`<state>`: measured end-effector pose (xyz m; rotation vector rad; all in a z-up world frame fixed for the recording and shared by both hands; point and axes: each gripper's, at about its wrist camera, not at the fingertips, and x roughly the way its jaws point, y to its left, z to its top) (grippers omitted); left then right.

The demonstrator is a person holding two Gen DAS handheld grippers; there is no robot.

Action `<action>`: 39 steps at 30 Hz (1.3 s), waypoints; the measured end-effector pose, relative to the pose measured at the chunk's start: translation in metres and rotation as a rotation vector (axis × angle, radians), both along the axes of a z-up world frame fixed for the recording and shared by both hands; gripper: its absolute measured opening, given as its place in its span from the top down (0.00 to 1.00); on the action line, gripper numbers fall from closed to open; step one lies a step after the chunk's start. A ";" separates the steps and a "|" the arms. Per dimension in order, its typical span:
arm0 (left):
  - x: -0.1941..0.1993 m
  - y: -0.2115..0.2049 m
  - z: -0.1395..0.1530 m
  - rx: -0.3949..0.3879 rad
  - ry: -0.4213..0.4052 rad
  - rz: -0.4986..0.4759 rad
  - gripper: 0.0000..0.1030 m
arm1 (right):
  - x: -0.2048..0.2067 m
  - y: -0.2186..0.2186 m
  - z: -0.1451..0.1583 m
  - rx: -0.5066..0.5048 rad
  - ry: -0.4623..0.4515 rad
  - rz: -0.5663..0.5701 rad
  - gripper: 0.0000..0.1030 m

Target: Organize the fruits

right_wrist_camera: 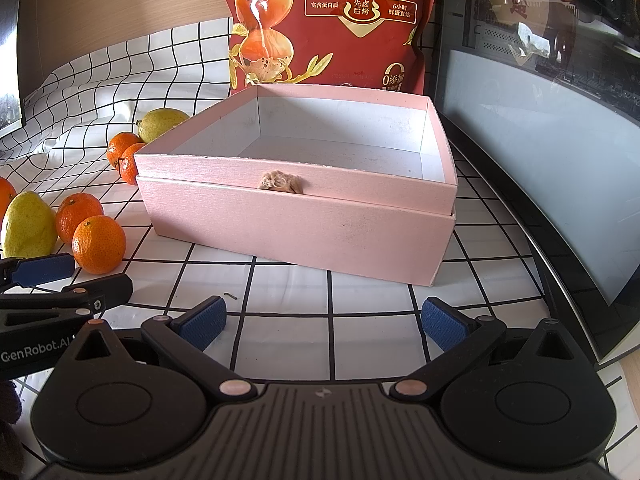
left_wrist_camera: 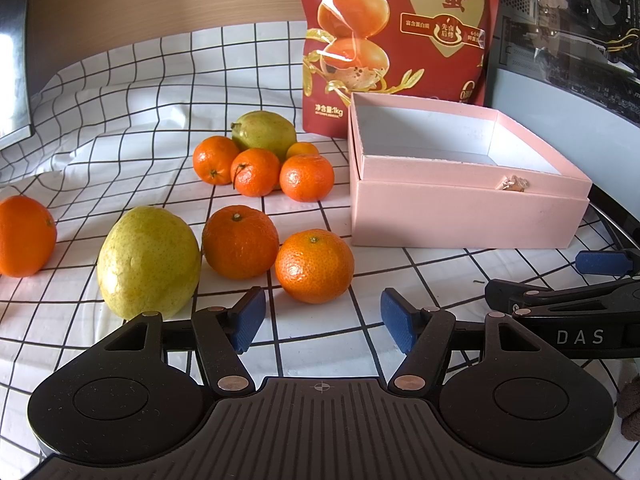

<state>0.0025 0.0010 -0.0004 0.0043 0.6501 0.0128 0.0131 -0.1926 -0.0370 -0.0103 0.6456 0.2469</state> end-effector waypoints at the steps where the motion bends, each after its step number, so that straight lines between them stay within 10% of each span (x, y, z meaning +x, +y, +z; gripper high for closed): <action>1: 0.000 0.000 0.000 0.000 0.000 0.000 0.32 | 0.000 0.000 0.000 0.000 0.000 0.000 0.00; 22: -0.006 0.005 0.000 -0.010 -0.002 -0.047 0.34 | 0.001 -0.002 0.000 -0.017 0.047 0.080 0.00; 28: -0.038 0.051 0.021 -0.225 -0.062 -0.147 0.39 | -0.007 -0.008 0.001 -0.028 0.077 0.121 0.00; 34: -0.089 0.131 0.060 -0.083 -0.314 0.103 0.39 | -0.006 -0.006 0.004 -0.039 0.086 0.168 0.00; 39: -0.106 0.209 0.059 -0.081 -0.248 0.331 0.39 | -0.022 0.012 0.015 -0.017 0.066 0.279 0.08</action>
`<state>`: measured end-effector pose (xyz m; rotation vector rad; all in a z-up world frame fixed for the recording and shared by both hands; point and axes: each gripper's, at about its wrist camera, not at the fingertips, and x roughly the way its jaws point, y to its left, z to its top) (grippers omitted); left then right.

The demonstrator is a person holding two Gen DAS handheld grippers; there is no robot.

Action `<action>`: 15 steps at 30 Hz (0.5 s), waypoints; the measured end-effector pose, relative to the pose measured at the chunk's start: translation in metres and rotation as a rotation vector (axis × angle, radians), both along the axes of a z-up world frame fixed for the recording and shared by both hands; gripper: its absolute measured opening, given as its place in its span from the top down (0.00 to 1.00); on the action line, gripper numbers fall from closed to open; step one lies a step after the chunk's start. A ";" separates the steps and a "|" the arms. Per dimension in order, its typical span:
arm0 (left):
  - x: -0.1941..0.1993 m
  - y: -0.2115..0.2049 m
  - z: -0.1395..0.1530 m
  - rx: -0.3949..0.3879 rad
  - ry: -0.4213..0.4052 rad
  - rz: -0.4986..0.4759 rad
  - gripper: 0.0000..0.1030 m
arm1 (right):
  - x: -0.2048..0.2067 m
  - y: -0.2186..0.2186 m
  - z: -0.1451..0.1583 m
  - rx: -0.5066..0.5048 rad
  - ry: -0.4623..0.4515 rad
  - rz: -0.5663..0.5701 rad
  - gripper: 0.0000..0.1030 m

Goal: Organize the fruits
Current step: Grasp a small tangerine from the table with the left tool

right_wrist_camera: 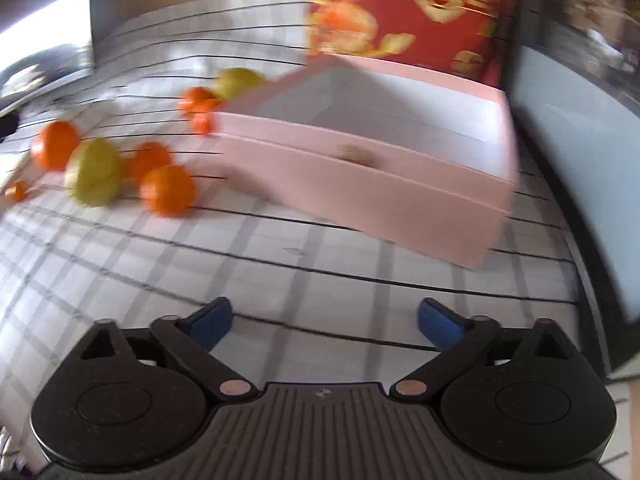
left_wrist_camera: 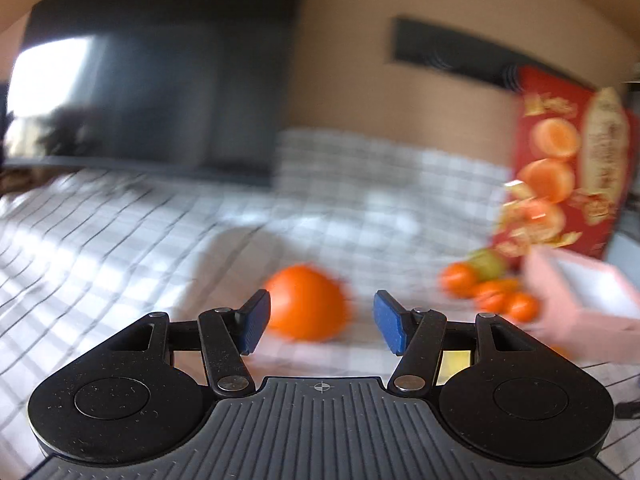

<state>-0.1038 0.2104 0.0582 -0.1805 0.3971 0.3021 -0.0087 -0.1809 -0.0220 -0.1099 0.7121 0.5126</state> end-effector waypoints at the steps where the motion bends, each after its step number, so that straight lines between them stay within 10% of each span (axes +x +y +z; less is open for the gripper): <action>1: -0.001 0.011 -0.005 -0.014 0.020 0.004 0.39 | -0.007 0.006 0.004 0.000 -0.041 0.010 0.08; 6: 0.000 0.040 -0.028 -0.052 0.091 0.038 0.40 | -0.033 0.030 0.015 -0.038 -0.214 0.040 0.08; 15: 0.024 0.044 -0.052 -0.012 0.194 0.039 0.42 | -0.042 0.044 0.011 -0.065 -0.209 0.105 0.08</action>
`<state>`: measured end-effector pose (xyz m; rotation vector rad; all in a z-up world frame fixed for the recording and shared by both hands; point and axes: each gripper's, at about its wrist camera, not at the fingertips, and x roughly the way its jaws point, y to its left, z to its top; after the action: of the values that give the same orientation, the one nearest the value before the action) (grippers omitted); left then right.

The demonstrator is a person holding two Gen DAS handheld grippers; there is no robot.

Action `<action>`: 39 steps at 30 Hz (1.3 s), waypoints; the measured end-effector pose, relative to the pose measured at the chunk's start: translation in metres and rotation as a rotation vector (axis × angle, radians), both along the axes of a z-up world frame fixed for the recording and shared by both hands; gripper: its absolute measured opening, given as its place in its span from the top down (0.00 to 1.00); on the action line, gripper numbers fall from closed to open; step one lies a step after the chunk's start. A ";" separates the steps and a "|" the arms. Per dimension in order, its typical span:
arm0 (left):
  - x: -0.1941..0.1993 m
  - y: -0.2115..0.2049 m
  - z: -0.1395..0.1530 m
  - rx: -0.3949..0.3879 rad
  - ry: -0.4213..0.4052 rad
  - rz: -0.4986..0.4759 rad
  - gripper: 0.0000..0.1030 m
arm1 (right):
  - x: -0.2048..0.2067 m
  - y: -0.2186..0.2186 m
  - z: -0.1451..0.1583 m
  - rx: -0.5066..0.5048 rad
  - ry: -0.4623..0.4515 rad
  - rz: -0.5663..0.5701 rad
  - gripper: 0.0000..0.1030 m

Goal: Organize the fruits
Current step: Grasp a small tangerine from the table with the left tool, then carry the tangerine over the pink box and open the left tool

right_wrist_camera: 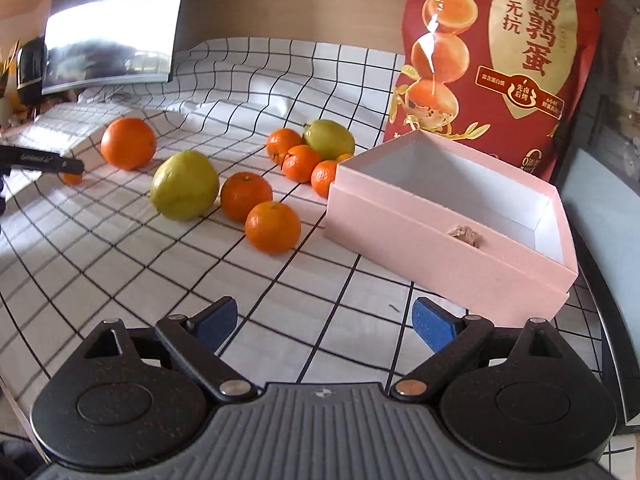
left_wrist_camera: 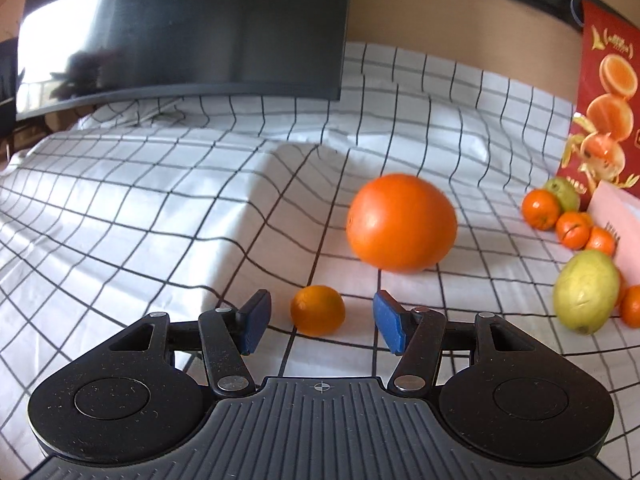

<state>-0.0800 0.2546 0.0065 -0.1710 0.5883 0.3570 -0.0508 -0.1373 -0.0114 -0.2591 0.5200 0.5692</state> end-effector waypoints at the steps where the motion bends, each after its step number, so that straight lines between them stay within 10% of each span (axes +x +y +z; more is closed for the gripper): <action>1: 0.002 0.001 -0.001 -0.004 0.011 0.001 0.54 | -0.004 0.000 -0.001 -0.008 -0.007 0.005 0.08; 2: 0.002 0.001 -0.002 -0.007 0.013 0.001 0.68 | -0.007 0.000 -0.002 -0.016 -0.015 0.012 0.08; 15: -0.018 -0.083 0.020 -0.180 -0.193 -0.352 0.67 | -0.010 0.019 0.017 0.010 -0.047 0.096 0.08; 27: -0.020 -0.160 0.021 -0.121 -0.091 -0.570 0.67 | 0.062 0.056 0.007 0.094 0.150 0.027 0.23; 33: -0.022 -0.163 0.017 -0.120 -0.064 -0.593 0.67 | 0.069 0.074 0.001 0.034 0.172 0.028 0.59; 39: -0.011 -0.168 0.019 -0.165 -0.054 -0.624 0.67 | 0.042 0.039 0.009 0.035 0.181 0.034 0.59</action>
<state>-0.0910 0.0863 0.0252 -0.1461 0.5875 -0.3008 -0.0090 -0.0979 -0.0020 -0.1845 0.6810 0.6372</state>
